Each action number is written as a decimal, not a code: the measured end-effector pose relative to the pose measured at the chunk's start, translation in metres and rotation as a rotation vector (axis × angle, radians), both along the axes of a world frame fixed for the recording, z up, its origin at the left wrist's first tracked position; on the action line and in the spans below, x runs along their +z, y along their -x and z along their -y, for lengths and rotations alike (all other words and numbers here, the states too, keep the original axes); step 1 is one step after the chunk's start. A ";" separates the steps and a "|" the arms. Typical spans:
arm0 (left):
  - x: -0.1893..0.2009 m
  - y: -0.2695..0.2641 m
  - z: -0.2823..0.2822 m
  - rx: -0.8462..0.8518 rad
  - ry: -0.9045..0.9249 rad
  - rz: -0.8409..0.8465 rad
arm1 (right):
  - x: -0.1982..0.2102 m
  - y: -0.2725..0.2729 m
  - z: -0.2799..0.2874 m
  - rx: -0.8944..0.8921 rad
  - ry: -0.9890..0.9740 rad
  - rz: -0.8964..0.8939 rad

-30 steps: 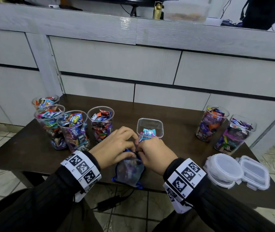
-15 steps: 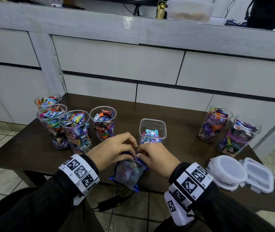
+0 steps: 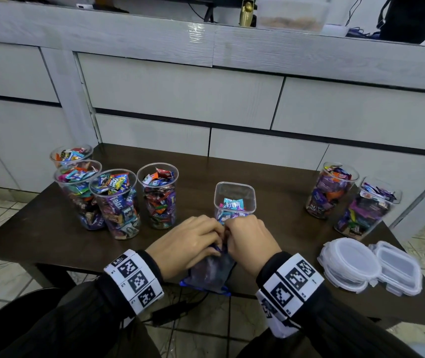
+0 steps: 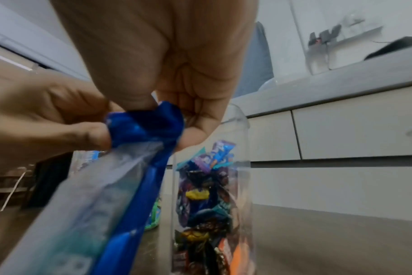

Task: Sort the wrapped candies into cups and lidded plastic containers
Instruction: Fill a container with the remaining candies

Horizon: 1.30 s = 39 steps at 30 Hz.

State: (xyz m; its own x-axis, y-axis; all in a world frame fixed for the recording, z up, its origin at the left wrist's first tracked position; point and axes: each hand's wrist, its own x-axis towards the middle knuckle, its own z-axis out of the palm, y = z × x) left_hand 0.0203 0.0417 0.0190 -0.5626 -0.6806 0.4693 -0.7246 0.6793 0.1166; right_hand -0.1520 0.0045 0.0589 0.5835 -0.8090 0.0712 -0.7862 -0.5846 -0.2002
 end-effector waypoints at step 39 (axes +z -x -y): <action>0.039 0.025 0.002 0.251 -0.389 0.003 | 0.002 0.061 0.037 -0.093 -0.369 0.476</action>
